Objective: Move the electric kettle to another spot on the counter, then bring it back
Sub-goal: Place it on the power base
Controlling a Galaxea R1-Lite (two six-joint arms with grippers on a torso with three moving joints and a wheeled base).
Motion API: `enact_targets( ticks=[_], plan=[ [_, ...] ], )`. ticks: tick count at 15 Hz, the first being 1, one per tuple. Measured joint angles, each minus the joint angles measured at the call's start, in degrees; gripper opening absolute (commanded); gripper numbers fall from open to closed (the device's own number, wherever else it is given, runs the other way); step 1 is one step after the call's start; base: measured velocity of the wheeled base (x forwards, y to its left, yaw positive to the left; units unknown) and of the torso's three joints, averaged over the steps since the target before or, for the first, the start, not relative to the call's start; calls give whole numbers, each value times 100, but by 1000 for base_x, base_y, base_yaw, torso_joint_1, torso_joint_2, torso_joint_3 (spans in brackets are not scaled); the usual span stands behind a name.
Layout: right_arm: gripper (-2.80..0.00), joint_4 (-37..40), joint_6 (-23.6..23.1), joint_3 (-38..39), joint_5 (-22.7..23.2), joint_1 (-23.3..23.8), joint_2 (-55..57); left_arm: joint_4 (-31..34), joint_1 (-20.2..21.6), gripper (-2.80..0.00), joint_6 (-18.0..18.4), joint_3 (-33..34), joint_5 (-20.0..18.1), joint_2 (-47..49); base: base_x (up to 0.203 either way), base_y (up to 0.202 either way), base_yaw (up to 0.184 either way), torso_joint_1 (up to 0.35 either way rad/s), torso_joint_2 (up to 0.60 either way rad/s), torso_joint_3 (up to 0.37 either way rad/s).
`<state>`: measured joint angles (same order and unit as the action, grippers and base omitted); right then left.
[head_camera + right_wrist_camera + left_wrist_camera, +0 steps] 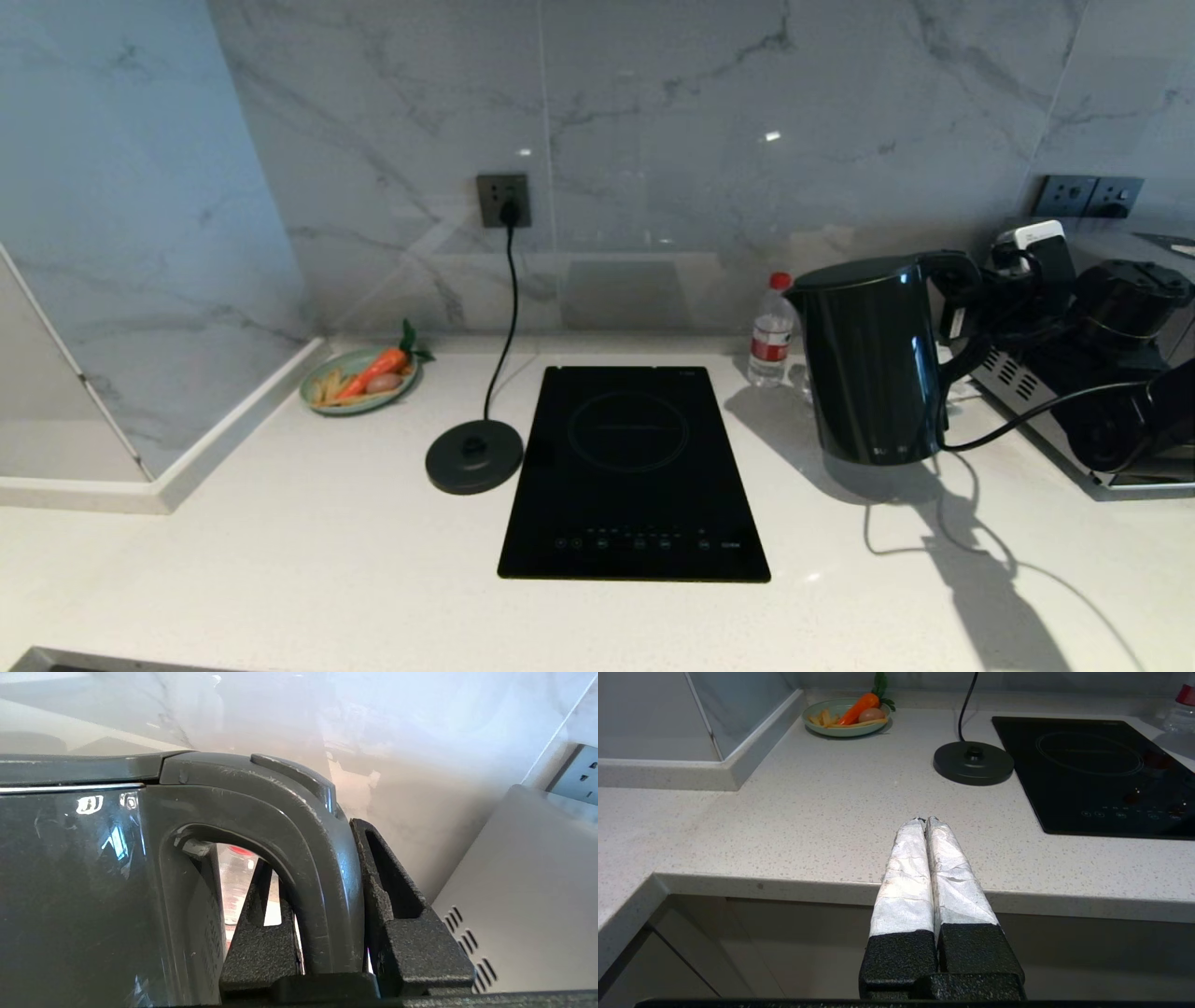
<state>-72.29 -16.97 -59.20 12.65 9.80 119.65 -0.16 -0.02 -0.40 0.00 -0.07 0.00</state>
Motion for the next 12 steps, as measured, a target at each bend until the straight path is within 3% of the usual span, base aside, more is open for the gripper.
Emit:
enact_targets(
  ticks=[7,12],
  plan=[
    [-280,351,-26,-595,-481,-863,26,1,-2,-280,-1,0,-1,0,0,0,0,0,0,0],
    [-280,1203,-54,-1930,-714,-1497,237,0,-2,-280,0,0,-2,0,0,0,0,0,0,0]
  ],
)
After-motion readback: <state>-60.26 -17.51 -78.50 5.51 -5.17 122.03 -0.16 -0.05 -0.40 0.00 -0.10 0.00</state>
